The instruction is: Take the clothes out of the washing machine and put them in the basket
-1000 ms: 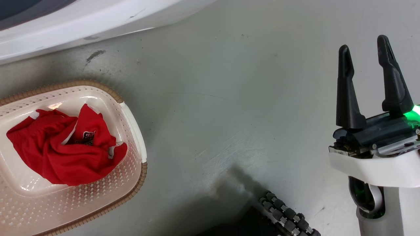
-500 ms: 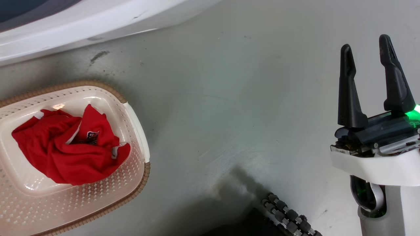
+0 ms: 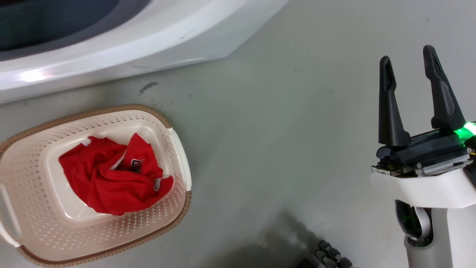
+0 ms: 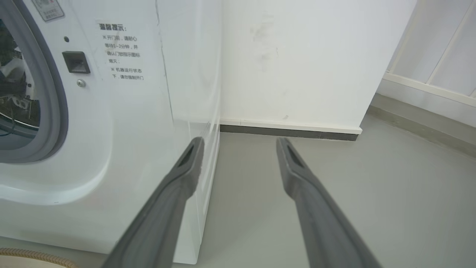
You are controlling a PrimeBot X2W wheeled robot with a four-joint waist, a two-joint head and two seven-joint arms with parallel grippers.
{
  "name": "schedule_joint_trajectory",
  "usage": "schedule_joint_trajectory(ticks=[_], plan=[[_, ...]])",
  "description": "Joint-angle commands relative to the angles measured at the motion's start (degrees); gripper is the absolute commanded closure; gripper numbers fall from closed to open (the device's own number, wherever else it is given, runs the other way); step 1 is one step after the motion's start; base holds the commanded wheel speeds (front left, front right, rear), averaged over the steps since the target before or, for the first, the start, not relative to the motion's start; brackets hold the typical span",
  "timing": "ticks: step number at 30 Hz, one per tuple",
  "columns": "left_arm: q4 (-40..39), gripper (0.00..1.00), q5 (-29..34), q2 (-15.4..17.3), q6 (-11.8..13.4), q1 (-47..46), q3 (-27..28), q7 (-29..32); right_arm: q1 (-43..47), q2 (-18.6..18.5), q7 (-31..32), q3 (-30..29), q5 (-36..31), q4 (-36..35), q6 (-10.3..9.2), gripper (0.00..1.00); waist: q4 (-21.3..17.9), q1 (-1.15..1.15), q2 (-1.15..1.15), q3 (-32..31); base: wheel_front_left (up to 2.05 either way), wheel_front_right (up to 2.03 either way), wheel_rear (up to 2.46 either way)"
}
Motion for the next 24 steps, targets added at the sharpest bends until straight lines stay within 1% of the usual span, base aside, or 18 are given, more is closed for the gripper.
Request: schedule_joint_trajectory(ticks=[1, 14, 20, 24], plan=[[0.08, 1.00, -0.31, -0.48, -0.07, 1.35, -0.10, -1.01, 0.67, 0.02, -0.13, -0.27, -0.56, 0.18, -0.04, 0.00, 1.48, 0.00, 0.00, -2.16, 0.00, 0.00, 0.00], [-0.16, 1.00, -4.37, -5.51, -0.81, 18.18, -1.41, -16.29, 5.39, 0.03, -0.13, -0.98, -4.15, 2.42, -0.04, 0.00, 5.98, 0.00, 0.00, -13.33, 0.00, 0.00, 0.00], [-4.60, 1.00, -6.25, -7.72, -0.84, 26.44, -1.36, -19.10, 7.81, 0.02, -0.13, -1.00, -5.64, 3.11, -0.04, 0.00, 8.43, 0.00, 0.00, -17.93, 0.00, 0.00, 0.00], [-10.48, 1.00, -6.69, -8.31, -0.58, 31.53, -0.99, -19.39, 9.05, 0.03, -0.13, -1.22, -6.38, 3.56, -0.04, 0.00, 9.81, 0.00, 0.00, -20.59, 0.00, 0.00, 0.00]])
